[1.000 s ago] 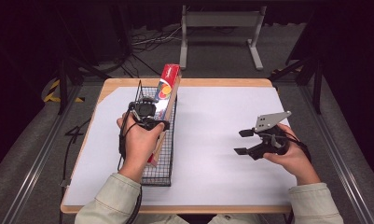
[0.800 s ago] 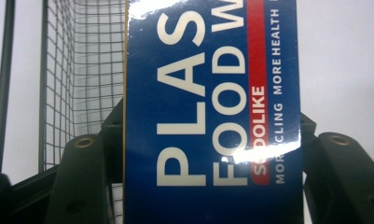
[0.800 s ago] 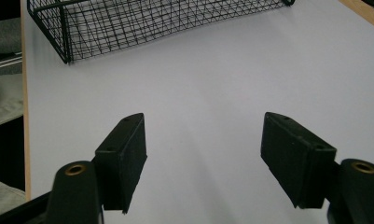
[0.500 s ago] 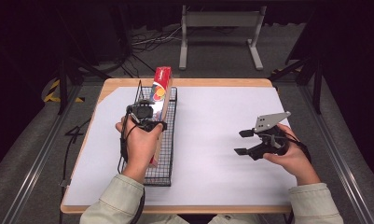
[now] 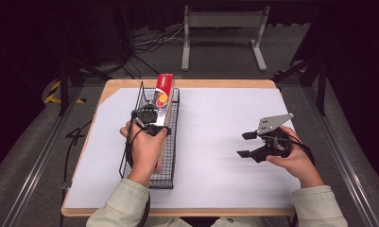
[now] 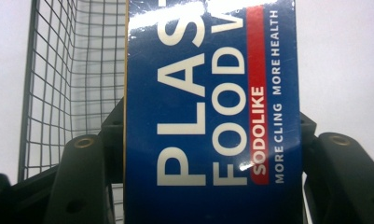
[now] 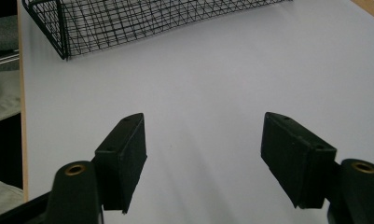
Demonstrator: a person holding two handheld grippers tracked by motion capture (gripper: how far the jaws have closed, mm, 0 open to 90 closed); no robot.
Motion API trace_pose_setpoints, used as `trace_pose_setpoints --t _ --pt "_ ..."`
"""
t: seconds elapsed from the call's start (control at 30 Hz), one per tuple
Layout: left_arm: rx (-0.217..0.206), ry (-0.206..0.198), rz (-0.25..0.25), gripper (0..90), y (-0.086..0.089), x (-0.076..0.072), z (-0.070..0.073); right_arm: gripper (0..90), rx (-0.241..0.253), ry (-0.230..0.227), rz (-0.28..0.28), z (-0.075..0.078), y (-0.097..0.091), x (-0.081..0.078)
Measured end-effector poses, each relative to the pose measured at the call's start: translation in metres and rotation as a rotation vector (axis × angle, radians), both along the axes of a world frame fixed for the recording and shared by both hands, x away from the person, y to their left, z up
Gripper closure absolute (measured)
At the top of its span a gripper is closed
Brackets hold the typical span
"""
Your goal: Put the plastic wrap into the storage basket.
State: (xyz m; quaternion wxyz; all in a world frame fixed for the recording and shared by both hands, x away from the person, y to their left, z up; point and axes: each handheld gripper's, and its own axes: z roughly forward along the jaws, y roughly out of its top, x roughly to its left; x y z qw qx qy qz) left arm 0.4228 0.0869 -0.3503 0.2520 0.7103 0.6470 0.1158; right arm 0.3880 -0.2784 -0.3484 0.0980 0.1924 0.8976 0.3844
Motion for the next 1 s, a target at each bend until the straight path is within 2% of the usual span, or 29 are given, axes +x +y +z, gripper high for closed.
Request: trace_pose_setpoints --t 0.07,0.2,0.33,0.37,0.5,0.6,0.67,0.83,0.93,1.0 --pt "0.016 -0.001 0.004 39.3 0.0 0.0 -0.003 31.3 0.002 0.0 0.0 0.0 0.0 0.0" --pt "0.003 0.029 0.007 39.1 0.002 0.001 -0.011 31.3 0.006 0.001 -0.003 0.0 -0.001 0.0" --pt "0.005 0.049 0.006 39.1 0.001 0.003 -0.019 31.1 0.005 0.003 -0.004 0.0 -0.001 0.001" --pt "0.017 0.059 0.009 39.0 0.001 0.004 -0.021 31.0 0.005 0.004 -0.004 0.0 -0.001 0.001" --pt "0.014 0.07 0.017 39.0 0.001 0.004 -0.025 31.0 0.001 0.01 -0.01 -0.002 -0.001 0.002" --pt "0.034 0.089 0.022 38.9 0.0 0.005 -0.028 31.0 -0.003 0.015 -0.013 -0.003 -0.001 0.002" --pt "0.049 0.093 0.023 38.7 0.0 0.006 -0.029 31.0 -0.004 0.018 -0.018 -0.003 -0.002 0.003" --pt "0.046 0.107 0.021 38.4 -0.001 0.008 -0.033 31.0 -0.004 0.023 -0.021 -0.004 -0.003 0.004" --pt "0.066 0.106 0.033 38.1 -0.002 0.009 -0.037 31.0 -0.007 0.026 -0.019 -0.005 -0.002 0.004" --pt "0.059 0.112 0.033 38.0 -0.001 0.009 -0.039 30.9 -0.009 0.028 -0.023 -0.005 -0.002 0.004"
